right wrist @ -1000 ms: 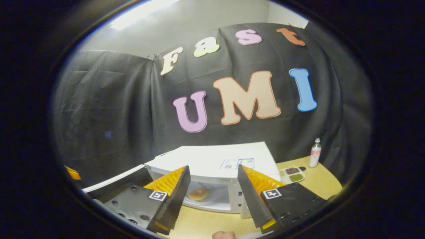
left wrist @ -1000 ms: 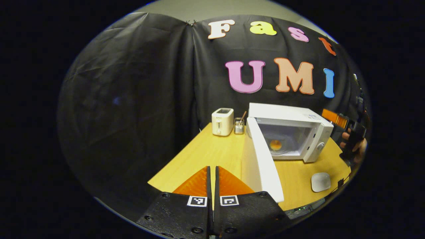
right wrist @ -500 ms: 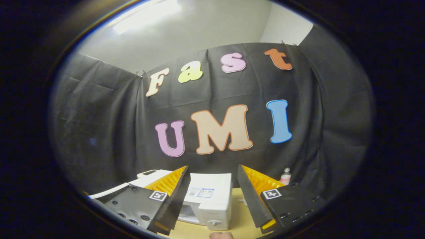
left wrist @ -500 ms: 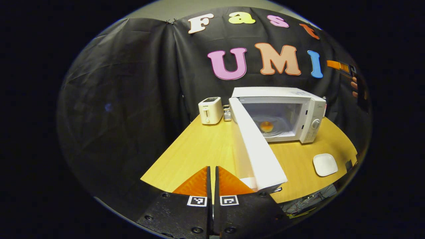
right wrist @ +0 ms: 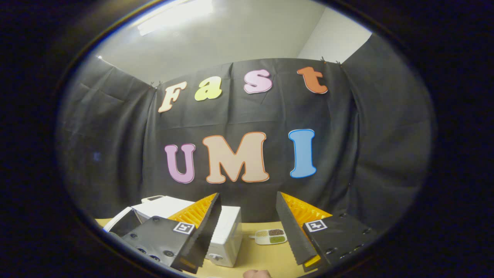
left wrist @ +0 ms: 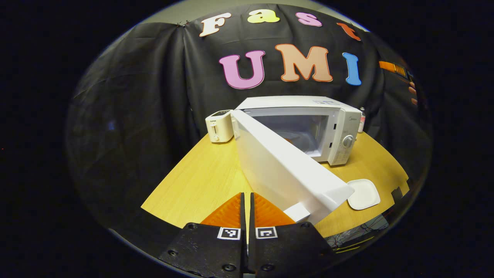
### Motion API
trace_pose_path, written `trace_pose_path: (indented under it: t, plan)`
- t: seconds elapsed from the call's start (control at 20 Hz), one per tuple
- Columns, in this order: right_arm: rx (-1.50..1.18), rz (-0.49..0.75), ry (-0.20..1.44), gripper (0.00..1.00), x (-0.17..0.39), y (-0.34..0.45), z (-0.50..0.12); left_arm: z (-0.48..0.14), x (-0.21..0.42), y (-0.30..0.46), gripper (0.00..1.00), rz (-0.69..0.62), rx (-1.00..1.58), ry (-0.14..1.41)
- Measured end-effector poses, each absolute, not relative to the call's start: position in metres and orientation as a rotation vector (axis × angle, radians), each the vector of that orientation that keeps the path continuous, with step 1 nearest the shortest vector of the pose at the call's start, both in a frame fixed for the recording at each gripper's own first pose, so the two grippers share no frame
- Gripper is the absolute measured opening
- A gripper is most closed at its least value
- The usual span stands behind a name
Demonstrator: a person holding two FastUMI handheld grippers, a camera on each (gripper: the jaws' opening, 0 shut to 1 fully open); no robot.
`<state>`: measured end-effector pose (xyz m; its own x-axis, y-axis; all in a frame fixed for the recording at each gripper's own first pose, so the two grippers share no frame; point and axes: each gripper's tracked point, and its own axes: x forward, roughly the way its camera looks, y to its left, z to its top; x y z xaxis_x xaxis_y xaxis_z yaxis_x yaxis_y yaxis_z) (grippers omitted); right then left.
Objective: Open the microwave oven with the left hand, put the food in, and close the microwave oven.
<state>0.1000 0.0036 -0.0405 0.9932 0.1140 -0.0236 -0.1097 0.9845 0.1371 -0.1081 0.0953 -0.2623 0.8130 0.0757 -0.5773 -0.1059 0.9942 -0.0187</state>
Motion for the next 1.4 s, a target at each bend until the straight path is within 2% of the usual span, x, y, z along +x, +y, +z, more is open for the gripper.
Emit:
trace_pose_path:
  t: [0.6,1.0,1.05,1.1,1.4]
  plan:
    - [0.076,0.121,0.033,0.82,0.076,-0.047,-0.034,-0.277,-0.036,-0.007,0.0,-0.05,-0.071,0.601]
    - [0.061,0.048,0.057,0.84,0.071,-0.086,-0.049,-0.287,0.018,-0.052,0.0,-0.148,-0.063,0.595]
    - [0.062,0.037,0.053,0.88,0.071,-0.09,-0.048,-0.287,0.025,-0.057,0.0,-0.159,-0.065,0.588]
    - [0.066,0.03,0.05,0.84,0.072,-0.092,-0.047,-0.289,0.031,-0.063,0.0,-0.172,-0.074,0.584]
    - [0.059,0.004,0.045,0.84,0.071,-0.101,-0.046,-0.291,0.064,-0.088,0.0,-0.229,-0.047,0.567]
